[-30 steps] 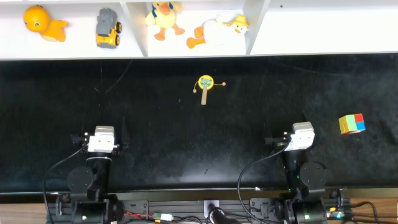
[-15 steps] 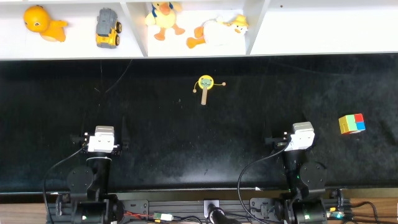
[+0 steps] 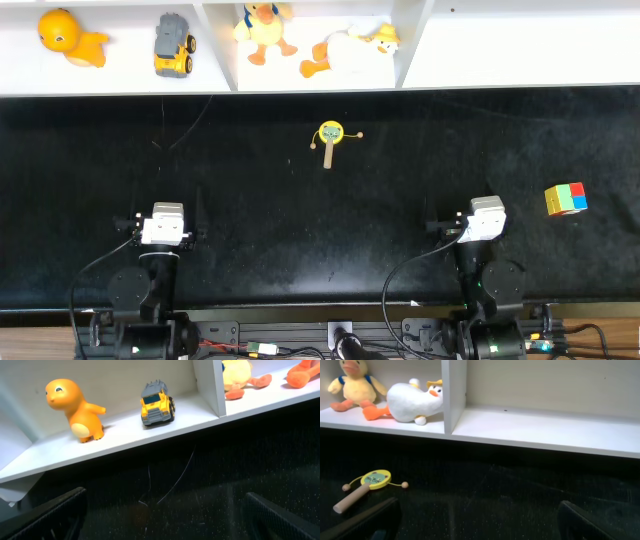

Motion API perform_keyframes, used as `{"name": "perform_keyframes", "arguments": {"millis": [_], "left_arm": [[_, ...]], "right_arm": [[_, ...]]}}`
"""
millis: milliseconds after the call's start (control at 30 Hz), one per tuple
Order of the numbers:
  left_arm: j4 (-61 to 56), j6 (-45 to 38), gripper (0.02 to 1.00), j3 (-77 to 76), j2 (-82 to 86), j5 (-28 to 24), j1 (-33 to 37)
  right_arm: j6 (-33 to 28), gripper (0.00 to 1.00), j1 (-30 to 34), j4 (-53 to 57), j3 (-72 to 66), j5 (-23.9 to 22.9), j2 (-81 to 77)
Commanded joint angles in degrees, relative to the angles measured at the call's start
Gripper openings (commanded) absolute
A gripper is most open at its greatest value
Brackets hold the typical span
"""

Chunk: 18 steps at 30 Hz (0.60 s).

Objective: Store Toys

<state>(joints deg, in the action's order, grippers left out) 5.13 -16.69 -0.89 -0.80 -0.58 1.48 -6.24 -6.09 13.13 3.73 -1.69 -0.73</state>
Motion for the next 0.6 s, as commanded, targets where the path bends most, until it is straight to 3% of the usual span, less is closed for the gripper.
{"name": "perform_keyframes", "arguments": {"millis": [33, 200, 333, 467, 600], "left_arm": [[-0.26, 0.59, 0.998, 0.44, 0.63, 0.7, -0.33], [-0.26, 0.59, 0.998, 0.44, 0.63, 0.7, -0.33], [-0.26, 0.59, 0.998, 0.44, 0.63, 0.7, -0.33], [-0.26, 0.59, 0.998, 0.44, 0.63, 0.7, -0.33], [-0.26, 0.59, 0.996, 0.44, 0.63, 0.72, -0.33]], "right_arm": [[0.0, 0.996, -0.31, -0.11, 0.13, 0.22, 0.48], [0.96, 0.993, -0.37, -0.15, 0.15, -0.72, 0.42], [8.11, 0.993, -0.46, -0.76, 0.2, -0.55, -1.75], [16.55, 0.993, -0.76, -1.03, 0.72, 3.96, -5.22], [17.99, 0.993, -1.53, -0.98, 1.73, 4.42, -8.2]]}}
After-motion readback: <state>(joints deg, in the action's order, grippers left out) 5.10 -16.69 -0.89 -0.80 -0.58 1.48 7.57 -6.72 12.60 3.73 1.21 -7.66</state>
